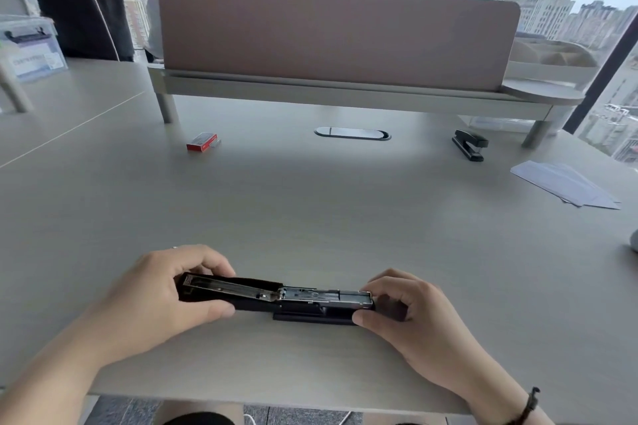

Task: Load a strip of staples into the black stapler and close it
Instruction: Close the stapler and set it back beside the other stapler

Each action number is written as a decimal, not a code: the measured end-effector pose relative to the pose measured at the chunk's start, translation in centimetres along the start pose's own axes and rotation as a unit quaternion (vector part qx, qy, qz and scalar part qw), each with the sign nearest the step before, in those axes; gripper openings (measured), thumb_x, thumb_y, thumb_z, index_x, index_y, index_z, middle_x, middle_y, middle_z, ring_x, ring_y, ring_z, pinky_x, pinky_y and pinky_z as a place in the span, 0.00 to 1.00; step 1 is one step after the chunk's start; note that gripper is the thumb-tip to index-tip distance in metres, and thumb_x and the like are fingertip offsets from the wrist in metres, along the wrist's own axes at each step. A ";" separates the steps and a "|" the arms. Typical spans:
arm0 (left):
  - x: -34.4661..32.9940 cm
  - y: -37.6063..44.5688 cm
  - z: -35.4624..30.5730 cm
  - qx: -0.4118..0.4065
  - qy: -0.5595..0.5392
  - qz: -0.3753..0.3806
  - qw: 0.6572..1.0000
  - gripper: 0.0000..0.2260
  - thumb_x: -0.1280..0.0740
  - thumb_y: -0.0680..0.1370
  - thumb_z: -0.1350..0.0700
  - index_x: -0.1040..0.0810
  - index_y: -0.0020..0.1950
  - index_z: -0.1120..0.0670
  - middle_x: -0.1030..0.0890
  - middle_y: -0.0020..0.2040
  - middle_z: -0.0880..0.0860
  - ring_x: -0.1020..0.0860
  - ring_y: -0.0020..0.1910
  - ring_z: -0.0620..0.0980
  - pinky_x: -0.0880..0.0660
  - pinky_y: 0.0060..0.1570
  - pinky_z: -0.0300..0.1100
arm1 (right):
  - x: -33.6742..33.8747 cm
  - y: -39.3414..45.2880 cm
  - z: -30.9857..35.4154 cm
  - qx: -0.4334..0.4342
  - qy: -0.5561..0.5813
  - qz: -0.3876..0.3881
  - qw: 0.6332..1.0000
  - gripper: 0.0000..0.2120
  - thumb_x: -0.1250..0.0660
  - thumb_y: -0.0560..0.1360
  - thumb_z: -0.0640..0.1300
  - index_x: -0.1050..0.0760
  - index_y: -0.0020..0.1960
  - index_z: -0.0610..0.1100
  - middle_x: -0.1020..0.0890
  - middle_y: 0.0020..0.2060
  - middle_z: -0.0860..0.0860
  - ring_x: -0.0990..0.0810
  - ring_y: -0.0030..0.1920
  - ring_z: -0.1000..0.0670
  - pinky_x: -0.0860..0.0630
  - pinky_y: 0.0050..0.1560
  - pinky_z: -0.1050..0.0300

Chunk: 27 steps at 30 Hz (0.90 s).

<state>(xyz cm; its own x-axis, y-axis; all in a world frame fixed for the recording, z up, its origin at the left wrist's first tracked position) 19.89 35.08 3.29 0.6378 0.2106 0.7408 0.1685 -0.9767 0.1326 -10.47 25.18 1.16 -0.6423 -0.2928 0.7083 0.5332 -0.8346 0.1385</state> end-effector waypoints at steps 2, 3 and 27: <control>0.2 0.1 -0.1 -0.004 -0.039 0.002 0.999 0.20 0.16 0.61 0.58 0.17 0.46 0.41 0.16 0.39 0.44 0.20 0.34 0.44 0.26 0.38 0.35 | 0.1 0.0 0.1 -0.001 0.013 0.001 1.000 0.05 0.25 0.70 0.51 0.18 0.43 0.52 0.19 0.44 0.53 0.24 0.36 0.53 0.30 0.36 0.64; 0.3 0.1 -0.1 -0.005 -0.054 0.002 0.999 0.21 0.15 0.60 0.57 0.17 0.47 0.42 0.16 0.40 0.45 0.20 0.35 0.45 0.26 0.38 0.33 | 0.1 0.0 0.1 -0.002 0.020 0.003 1.000 0.05 0.25 0.70 0.51 0.18 0.43 0.52 0.19 0.44 0.53 0.25 0.35 0.54 0.31 0.36 0.64; -1.2 1.9 -3.8 -0.103 -0.262 -0.013 0.959 0.23 0.20 0.58 0.53 0.17 0.51 0.49 0.13 0.43 0.47 0.16 0.43 0.44 0.23 0.51 0.29 | 0.0 0.2 0.1 0.002 -0.001 0.027 1.000 0.08 0.26 0.70 0.52 0.22 0.37 0.62 0.20 0.45 0.58 0.25 0.41 0.57 0.35 0.38 0.68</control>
<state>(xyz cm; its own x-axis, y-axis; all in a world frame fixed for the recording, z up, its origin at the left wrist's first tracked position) 16.59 32.82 5.11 0.9348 0.1734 0.3099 0.0715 -0.9467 0.3141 -10.31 25.02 1.30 -0.6120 -0.3364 0.7158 0.5685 -0.8163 0.1024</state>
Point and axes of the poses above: each hand's wrist, its own y-axis towards the middle knuckle, its own x-axis out of the back of the hand, z = x × y, the point moved 1 cm from there along y, towards the middle knuckle
